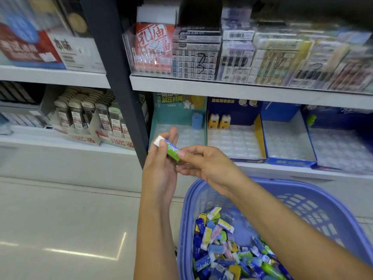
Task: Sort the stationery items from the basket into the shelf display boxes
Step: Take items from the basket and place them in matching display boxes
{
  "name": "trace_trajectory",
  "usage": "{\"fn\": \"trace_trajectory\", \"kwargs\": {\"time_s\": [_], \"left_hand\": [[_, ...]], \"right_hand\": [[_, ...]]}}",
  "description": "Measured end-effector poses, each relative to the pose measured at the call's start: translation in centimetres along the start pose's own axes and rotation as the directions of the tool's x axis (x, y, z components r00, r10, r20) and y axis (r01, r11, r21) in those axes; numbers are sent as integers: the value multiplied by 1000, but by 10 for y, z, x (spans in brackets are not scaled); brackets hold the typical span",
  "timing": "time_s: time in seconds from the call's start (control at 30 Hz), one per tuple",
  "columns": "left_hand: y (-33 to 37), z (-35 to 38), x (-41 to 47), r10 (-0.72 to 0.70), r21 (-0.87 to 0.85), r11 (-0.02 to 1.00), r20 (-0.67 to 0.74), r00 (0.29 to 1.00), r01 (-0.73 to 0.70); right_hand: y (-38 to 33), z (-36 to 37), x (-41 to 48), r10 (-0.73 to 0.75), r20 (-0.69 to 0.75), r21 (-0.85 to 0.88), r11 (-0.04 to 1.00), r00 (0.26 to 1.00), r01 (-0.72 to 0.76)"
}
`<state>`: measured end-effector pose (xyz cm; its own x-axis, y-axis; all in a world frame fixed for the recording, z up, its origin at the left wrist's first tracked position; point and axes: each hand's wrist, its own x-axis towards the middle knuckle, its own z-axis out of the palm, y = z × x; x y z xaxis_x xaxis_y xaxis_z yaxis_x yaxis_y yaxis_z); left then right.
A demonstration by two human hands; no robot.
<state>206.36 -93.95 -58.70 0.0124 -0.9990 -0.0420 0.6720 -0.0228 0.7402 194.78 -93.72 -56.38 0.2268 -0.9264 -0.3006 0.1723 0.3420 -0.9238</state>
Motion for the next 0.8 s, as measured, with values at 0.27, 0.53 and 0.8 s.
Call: {"fn": "trace_trajectory", "kwargs": {"time_s": [0.27, 0.53, 0.8], "left_hand": [[-13, 15, -1, -115, 101, 987, -82, 990, 123], [-50, 67, -4, -193, 455, 882, 114, 975, 121], [-117, 129, 5, -277, 789, 171, 614, 739, -591]], "right_hand": [[2, -24, -19, -621, 45, -644, 580, 782, 498], [-28, -110, -29, -792, -172, -824, 442, 586, 356], [-61, -225, 13, -733, -346, -904, 428, 585, 1]]}}
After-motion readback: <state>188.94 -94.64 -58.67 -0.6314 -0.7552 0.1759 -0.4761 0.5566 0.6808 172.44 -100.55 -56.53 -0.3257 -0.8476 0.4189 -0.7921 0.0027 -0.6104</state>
